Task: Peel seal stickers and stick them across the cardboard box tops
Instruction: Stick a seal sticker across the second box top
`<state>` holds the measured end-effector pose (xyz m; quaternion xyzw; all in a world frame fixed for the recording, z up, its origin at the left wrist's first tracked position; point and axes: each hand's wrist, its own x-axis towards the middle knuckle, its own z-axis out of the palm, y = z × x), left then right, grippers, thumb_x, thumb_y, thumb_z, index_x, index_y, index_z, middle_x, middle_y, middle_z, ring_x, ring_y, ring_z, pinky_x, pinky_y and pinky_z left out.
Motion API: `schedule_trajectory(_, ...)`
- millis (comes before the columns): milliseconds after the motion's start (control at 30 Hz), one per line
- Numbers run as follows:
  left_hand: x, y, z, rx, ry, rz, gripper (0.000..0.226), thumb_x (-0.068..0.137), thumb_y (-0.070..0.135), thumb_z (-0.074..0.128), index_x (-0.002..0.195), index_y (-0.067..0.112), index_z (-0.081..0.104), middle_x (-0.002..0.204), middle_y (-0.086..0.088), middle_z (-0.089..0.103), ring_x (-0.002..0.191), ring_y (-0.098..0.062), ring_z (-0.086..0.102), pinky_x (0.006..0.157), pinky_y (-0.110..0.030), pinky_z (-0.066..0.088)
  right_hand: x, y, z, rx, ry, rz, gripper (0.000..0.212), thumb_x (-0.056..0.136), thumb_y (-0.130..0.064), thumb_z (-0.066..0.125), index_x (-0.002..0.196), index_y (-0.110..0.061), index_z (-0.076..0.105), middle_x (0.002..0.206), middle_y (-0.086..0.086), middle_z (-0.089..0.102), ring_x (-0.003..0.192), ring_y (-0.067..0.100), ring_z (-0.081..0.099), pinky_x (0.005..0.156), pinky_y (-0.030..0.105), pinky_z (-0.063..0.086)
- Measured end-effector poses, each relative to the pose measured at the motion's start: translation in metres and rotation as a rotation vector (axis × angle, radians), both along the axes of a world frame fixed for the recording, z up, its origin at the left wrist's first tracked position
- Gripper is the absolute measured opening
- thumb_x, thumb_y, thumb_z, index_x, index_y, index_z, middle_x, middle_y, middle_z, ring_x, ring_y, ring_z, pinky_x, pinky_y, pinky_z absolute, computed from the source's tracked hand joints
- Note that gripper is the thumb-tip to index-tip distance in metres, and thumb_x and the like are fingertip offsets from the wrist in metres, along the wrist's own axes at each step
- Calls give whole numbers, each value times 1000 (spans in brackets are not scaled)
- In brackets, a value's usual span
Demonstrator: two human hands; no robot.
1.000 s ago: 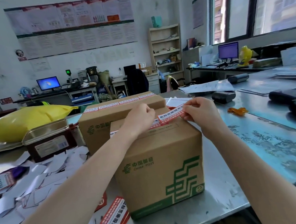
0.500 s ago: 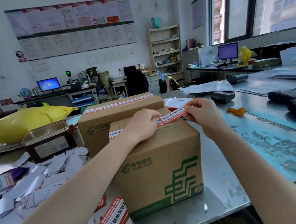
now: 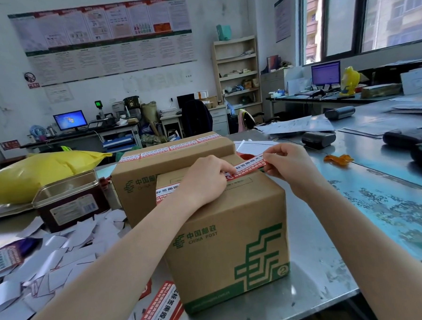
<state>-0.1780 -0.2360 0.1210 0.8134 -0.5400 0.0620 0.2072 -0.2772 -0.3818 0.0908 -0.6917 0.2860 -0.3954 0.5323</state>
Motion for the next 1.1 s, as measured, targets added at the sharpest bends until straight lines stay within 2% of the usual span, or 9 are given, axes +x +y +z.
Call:
schedule_trajectory(100,-1,0,0,48,-32,11,42,92,6,36,123,19,62,132,-1,58,116,-19,53,95,-30,42,2,-3,-1,1,30,-26,10,91,-8,52,95,-7,61,84,11,66,67,14,60,68,27,55)
schedule_trajectory(167,-1,-1,0,145,-24,0,37,98,20,33,124,17,59,130,-2,58,116,-20,52,98,-36,42,3,-6,-3,-15,53,-45,11,91,-9,51,96,-7,61,85,11,67,68,15,61,65,26,55)
schedule_trajectory(233,-2,1,0,240,5,-29,42,99,40,28,120,17,57,123,-4,60,111,-22,53,97,-41,41,2,-8,-5,-37,78,-65,12,91,-11,50,97,-8,61,86,11,67,68,16,63,59,24,53)
schedule_trajectory(300,-4,3,1,287,21,-52,51,98,48,23,126,18,52,131,-3,54,120,-22,48,104,-40,35,1,-11,-7,-58,102,-78,13,92,-12,50,97,-8,60,84,10,68,64,16,64,54,22,50)
schedule_trajectory(633,-1,2,-2,281,-19,-162,53,97,51,23,143,27,33,153,10,28,141,-8,22,116,-34,15,-1,-15,-20,-9,177,-52,17,92,-12,47,84,-6,61,63,5,63,52,15,58,58,29,51)
schedule_trajectory(767,0,2,-3,289,-19,-179,52,97,51,23,144,30,30,154,11,24,141,-5,18,116,-36,14,0,-11,-25,-23,206,-40,24,94,-18,48,77,-7,60,56,0,56,47,11,50,46,22,42)
schedule_trajectory(900,0,2,-4,299,-7,-182,52,96,52,22,144,32,28,154,12,23,142,-5,16,117,-38,14,2,-10,-25,-51,229,-41,31,94,-25,47,86,-1,63,55,0,54,45,10,47,44,21,36)
schedule_trajectory(1033,1,1,-4,299,-9,-185,52,97,51,23,144,32,27,154,11,23,142,-6,16,117,-35,13,7,-10,-21,-300,447,-97,50,93,-43,42,68,-3,58,54,3,51,52,19,47,48,26,31)
schedule_trajectory(1100,2,2,-4,299,-8,-184,51,97,51,23,145,33,27,155,11,22,142,-6,16,116,-34,13,11,-8,-19,-303,521,-39,56,91,-52,39,68,-4,57,64,10,58,63,22,52,55,30,36)
